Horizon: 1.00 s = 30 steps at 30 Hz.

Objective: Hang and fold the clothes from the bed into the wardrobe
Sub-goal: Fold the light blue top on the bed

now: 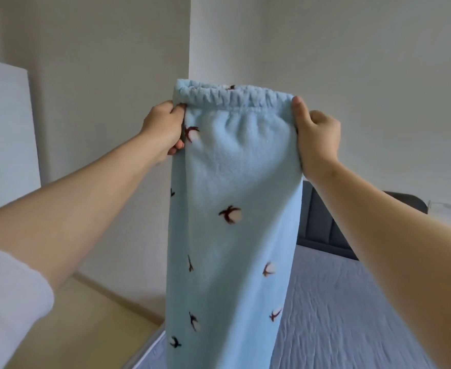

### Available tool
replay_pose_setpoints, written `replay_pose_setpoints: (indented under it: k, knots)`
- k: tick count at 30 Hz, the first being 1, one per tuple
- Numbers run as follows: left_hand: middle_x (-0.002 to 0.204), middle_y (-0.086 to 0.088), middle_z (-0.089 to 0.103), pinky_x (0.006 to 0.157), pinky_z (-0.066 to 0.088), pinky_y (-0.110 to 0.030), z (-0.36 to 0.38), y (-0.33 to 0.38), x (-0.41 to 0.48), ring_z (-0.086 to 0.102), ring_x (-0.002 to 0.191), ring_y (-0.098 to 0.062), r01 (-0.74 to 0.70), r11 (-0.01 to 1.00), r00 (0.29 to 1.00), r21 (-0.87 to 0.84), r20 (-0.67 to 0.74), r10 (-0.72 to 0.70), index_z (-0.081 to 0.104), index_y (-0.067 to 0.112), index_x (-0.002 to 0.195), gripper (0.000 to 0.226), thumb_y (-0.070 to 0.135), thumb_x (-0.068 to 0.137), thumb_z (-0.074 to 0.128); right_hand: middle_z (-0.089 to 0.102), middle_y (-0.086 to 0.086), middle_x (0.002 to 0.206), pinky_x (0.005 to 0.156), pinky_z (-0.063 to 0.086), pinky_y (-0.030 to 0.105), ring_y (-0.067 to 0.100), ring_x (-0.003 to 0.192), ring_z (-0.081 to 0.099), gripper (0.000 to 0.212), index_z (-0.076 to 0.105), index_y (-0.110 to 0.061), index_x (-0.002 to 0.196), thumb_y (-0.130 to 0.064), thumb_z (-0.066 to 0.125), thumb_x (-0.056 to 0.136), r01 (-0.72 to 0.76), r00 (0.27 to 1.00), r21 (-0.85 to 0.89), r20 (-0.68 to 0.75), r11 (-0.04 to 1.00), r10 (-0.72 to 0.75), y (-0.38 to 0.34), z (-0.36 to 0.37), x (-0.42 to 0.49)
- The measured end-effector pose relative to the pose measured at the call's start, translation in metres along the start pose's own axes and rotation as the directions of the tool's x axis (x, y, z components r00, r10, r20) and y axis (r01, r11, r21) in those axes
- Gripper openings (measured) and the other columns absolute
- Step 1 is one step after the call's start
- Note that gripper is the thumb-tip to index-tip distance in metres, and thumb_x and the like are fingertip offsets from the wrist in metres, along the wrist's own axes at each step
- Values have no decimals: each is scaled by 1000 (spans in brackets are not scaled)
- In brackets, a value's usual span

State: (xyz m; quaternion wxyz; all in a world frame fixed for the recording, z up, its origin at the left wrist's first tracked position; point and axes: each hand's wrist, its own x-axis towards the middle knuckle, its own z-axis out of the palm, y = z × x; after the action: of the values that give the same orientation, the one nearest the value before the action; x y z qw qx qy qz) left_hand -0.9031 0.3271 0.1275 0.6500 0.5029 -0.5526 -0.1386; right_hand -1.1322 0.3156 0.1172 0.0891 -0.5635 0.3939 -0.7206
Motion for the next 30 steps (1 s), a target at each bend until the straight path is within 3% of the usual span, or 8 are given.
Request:
replay_pose_setpoints:
  k: [4,7,10,12,16,20,26,30]
  knots:
    - [53,3,35,35,18,-9,-7,-12,-3,22,26,-5,220,975,965,-27,154,-213,42,22,65,32,33,95,44,52,3,68,54,40,26,14,58,48,49,56,-12,72,-57,73,67,-301,929,27,233,953,287,10,-3,1]
    - [46,7,36,30,15,-9,-19,-37,-4,19,27,-3,435,899,841,56,332,-427,45,23,66,25,31,87,55,58,-3,58,40,42,17,9,43,51,53,63,-9,78,-54,80,59,-470,771,-173,396,866,498,33,-8,-8]
    - [43,7,40,28,20,-9,-17,-75,-12,23,31,-1,453,849,717,274,453,-529,53,18,68,22,27,81,68,51,2,63,58,40,19,11,54,45,46,61,-8,83,-42,83,61,-558,574,-347,494,754,653,67,-7,-20]
    - [51,3,40,29,22,-10,-6,-104,-15,27,37,-3,410,811,706,418,418,-572,52,14,74,21,21,81,71,47,3,60,51,34,17,10,51,40,36,59,-8,81,-32,81,69,-557,507,-468,463,686,728,90,-1,-30]
    - [72,-1,51,30,31,-9,32,-157,-7,45,30,-1,428,811,738,400,364,-569,51,19,83,11,16,93,56,47,5,58,29,28,11,10,36,41,26,47,-8,68,-11,66,85,-524,627,-475,346,707,698,130,32,-48]
    - [96,-1,59,43,54,-29,55,-169,23,67,61,-20,452,883,787,131,409,-463,50,24,105,13,16,96,44,52,7,83,55,56,36,27,58,60,15,40,-14,80,-14,51,90,-581,770,-240,147,777,621,146,63,-45]
    - [117,6,60,76,55,-40,55,-149,80,69,75,-14,187,978,898,-98,420,-129,49,37,108,21,26,97,34,48,-7,74,54,41,23,10,64,47,24,37,-27,74,-24,56,89,-285,958,-152,-87,946,274,127,84,-26]
    - [99,17,62,77,52,-36,40,-146,85,69,67,-5,33,976,926,-215,375,51,53,42,91,28,23,97,33,48,-12,70,49,37,11,0,58,44,25,38,-31,75,-23,59,85,-131,984,-101,-133,986,117,108,85,-32]
